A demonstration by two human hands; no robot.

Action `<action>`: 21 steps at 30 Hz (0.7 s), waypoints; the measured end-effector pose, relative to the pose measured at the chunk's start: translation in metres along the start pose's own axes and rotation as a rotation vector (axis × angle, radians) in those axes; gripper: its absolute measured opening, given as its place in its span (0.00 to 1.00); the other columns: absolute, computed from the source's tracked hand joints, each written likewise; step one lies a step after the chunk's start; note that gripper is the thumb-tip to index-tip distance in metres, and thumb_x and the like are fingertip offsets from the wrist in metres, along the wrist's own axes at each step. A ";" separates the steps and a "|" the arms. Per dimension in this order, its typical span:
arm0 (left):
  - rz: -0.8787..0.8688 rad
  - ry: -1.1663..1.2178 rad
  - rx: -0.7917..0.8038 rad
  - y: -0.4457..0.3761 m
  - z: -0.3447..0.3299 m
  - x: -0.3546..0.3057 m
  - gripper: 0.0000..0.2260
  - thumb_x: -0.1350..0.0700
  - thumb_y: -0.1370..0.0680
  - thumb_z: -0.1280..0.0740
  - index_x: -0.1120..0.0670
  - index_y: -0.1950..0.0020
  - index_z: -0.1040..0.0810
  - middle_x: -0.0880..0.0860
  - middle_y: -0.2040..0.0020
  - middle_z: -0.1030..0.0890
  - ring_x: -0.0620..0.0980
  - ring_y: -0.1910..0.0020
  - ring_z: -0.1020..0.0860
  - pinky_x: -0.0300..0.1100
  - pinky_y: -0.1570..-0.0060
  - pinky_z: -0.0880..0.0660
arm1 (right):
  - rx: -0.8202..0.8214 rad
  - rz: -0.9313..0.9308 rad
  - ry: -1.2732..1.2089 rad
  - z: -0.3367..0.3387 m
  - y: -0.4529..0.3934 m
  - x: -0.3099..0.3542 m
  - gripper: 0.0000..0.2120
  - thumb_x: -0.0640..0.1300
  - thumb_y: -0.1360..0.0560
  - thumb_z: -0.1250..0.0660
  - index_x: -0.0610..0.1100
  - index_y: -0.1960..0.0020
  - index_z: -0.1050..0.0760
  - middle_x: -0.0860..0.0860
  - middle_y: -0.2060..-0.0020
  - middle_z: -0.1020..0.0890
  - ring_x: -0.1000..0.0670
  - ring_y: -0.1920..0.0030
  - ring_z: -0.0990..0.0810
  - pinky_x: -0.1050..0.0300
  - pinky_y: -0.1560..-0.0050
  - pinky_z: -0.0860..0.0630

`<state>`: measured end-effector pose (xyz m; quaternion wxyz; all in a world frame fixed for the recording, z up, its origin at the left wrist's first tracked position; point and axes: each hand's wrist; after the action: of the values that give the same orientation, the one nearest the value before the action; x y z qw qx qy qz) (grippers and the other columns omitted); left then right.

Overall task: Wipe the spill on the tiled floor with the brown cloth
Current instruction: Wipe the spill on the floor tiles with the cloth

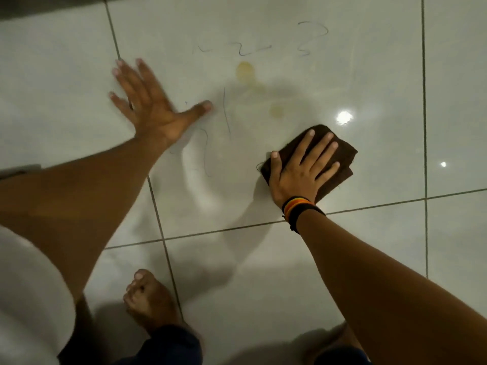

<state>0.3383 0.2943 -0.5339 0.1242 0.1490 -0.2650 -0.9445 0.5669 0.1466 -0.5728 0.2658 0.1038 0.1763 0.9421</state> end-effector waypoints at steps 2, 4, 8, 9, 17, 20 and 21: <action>0.161 -0.012 -0.036 -0.012 0.015 0.030 0.64 0.15 0.37 0.51 0.58 0.16 0.64 0.65 0.17 0.66 0.63 0.17 0.67 0.68 0.23 0.68 | 0.014 0.004 0.002 -0.001 -0.002 -0.001 0.42 0.66 0.18 0.51 0.40 0.15 0.56 0.34 0.17 0.55 0.33 0.17 0.57 0.28 0.20 0.56; 0.257 0.008 -0.003 -0.016 0.021 0.055 0.65 0.15 0.39 0.55 0.58 0.17 0.66 0.64 0.17 0.68 0.62 0.18 0.68 0.67 0.22 0.66 | 0.007 0.002 0.027 -0.001 -0.002 -0.002 0.42 0.66 0.18 0.51 0.39 0.16 0.56 0.34 0.17 0.54 0.32 0.17 0.56 0.26 0.21 0.54; 0.246 0.040 0.142 -0.011 0.014 0.070 0.74 0.16 0.45 0.37 0.56 0.19 0.73 0.62 0.19 0.73 0.61 0.19 0.72 0.66 0.23 0.68 | -0.004 0.005 0.049 -0.005 -0.001 -0.003 0.42 0.66 0.18 0.51 0.39 0.16 0.56 0.33 0.17 0.54 0.32 0.17 0.56 0.26 0.21 0.54; 0.237 0.035 0.162 -0.012 0.014 0.070 0.77 0.17 0.48 0.34 0.56 0.20 0.74 0.63 0.20 0.74 0.62 0.19 0.73 0.67 0.24 0.69 | -0.013 0.006 0.052 -0.007 -0.003 -0.003 0.42 0.66 0.18 0.51 0.39 0.16 0.56 0.33 0.17 0.54 0.32 0.17 0.56 0.26 0.21 0.54; 0.090 0.037 0.295 -0.013 0.026 0.083 0.85 0.25 0.56 0.22 0.55 0.21 0.77 0.64 0.22 0.77 0.68 0.23 0.76 0.71 0.31 0.73 | -0.053 0.005 0.066 0.000 -0.022 -0.004 0.41 0.65 0.18 0.51 0.40 0.16 0.56 0.34 0.17 0.53 0.32 0.17 0.55 0.24 0.22 0.55; 0.071 0.020 0.305 -0.015 0.027 0.088 0.85 0.27 0.55 0.20 0.56 0.21 0.77 0.65 0.22 0.77 0.69 0.23 0.76 0.72 0.29 0.71 | -0.094 -0.039 0.050 0.015 -0.069 0.025 0.40 0.64 0.18 0.53 0.40 0.15 0.55 0.35 0.17 0.53 0.33 0.17 0.55 0.23 0.23 0.55; 0.067 0.017 0.308 -0.015 0.027 0.089 0.85 0.27 0.55 0.20 0.56 0.21 0.76 0.65 0.22 0.77 0.69 0.23 0.76 0.73 0.29 0.71 | -0.120 -0.052 0.038 0.021 -0.090 0.039 0.40 0.64 0.18 0.54 0.41 0.15 0.55 0.35 0.17 0.53 0.34 0.17 0.55 0.23 0.23 0.54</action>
<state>0.2444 0.2919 -0.5390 0.1334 0.1655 -0.4106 -0.8867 0.5817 0.2452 -0.5848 0.2928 0.0652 0.1271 0.9454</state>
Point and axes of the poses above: each hand's wrist, its own y-axis away from the middle knuckle, its own z-axis out of the back of the hand, x = y × z
